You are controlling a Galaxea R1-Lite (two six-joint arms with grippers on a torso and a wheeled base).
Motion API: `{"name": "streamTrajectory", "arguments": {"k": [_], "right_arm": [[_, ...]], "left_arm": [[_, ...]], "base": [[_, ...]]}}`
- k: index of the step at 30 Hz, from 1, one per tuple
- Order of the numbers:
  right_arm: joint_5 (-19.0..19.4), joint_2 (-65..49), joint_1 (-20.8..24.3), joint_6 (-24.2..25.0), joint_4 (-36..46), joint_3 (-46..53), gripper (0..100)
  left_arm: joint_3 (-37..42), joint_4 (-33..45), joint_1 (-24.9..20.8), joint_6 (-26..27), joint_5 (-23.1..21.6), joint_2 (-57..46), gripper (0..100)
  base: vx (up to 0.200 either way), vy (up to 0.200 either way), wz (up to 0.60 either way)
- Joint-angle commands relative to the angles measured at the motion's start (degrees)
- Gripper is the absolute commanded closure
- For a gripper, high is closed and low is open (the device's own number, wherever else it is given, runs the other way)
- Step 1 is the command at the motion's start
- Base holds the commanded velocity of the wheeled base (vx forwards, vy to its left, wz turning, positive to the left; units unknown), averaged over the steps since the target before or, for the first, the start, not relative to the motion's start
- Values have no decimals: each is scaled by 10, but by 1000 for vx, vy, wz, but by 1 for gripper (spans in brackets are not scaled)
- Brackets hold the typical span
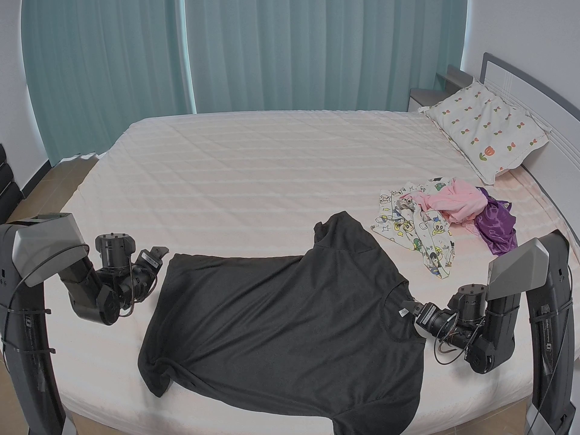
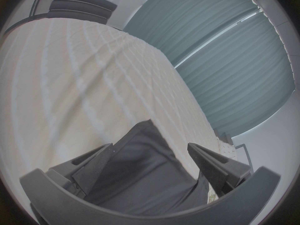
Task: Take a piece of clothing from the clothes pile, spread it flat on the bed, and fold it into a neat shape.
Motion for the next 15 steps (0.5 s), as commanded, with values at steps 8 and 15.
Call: {"name": "streamTrajectory", "arguments": {"k": [8, 15], "right_arm": [[-1, -6, -1, 1, -6, 7, 0], [-1, -15, 4, 3, -6, 23, 0]], "left_arm": [[278, -61, -23, 16, -38, -130, 0], [329, -80, -38, 38, -46, -118, 0]], "base": [[-200, 0, 0], [-200, 0, 0]]}}
